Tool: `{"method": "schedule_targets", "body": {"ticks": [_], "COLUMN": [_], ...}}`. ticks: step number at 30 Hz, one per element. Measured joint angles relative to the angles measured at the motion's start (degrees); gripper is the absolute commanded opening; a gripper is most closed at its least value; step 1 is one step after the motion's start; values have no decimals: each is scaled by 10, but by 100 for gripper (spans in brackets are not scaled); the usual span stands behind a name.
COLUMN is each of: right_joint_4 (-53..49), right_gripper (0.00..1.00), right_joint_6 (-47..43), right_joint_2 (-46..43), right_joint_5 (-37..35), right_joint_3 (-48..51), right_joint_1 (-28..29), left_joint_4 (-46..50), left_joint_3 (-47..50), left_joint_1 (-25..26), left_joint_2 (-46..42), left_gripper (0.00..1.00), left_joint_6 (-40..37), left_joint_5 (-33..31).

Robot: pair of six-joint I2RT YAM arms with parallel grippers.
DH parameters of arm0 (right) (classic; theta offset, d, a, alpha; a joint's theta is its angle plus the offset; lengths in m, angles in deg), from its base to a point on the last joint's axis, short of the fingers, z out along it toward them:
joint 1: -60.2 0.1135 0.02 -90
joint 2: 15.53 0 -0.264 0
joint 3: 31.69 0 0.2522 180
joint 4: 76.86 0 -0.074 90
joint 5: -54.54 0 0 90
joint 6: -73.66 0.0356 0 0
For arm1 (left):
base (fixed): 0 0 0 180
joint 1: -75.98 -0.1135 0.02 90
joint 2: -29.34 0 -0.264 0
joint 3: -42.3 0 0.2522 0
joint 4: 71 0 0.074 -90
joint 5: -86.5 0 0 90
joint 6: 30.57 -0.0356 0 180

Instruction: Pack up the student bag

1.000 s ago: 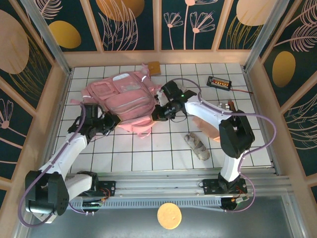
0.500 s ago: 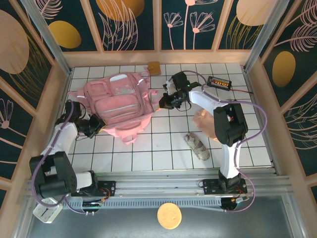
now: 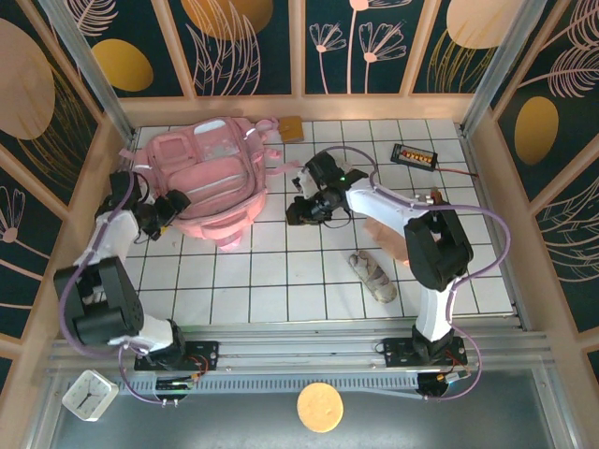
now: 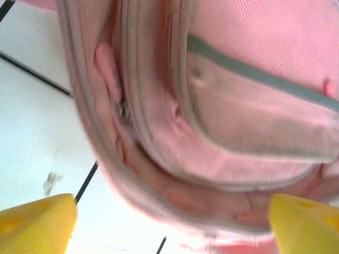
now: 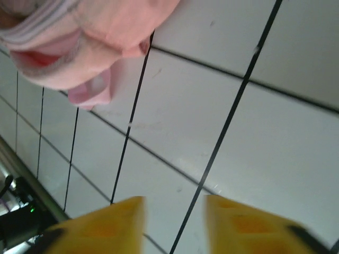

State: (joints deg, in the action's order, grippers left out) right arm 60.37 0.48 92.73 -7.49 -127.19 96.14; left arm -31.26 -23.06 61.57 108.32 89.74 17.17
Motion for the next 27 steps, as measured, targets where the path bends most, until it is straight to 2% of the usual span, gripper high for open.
{"method": "schedule_targets", "body": {"ticks": [2,4,9,11,18,23,27], "right_joint_4": [21,44,90,100,149,176,199], "right_gripper": [65,65,65,65,65,65,65], "right_joint_6": [0,7,36,38,41,45,45], "right_joint_2": [3,5,6,5,-51,-93,-101], "right_joint_5": [0,4,21,21,23,30,34], "right_joint_3": [-3,-4,-6,-6,47,70,85], "right_joint_1": [-12,-28,-72,-77,-75,-79,-89], "left_joint_4": [13,22,20,18,7,-7,-6], "left_joint_3": [13,9,-29,-30,-93,-153,-190], "left_joint_1": [14,59,278,313,316,323,353], "left_joint_2": [-50,-84,-90,-83,26,120,179], "left_gripper": [99,99,99,99,96,92,89], "left_joint_6": [-18,-48,-199,-261,-413,-465,-492], "left_joint_5": [-18,-50,-132,-148,-198,-197,-196]}}
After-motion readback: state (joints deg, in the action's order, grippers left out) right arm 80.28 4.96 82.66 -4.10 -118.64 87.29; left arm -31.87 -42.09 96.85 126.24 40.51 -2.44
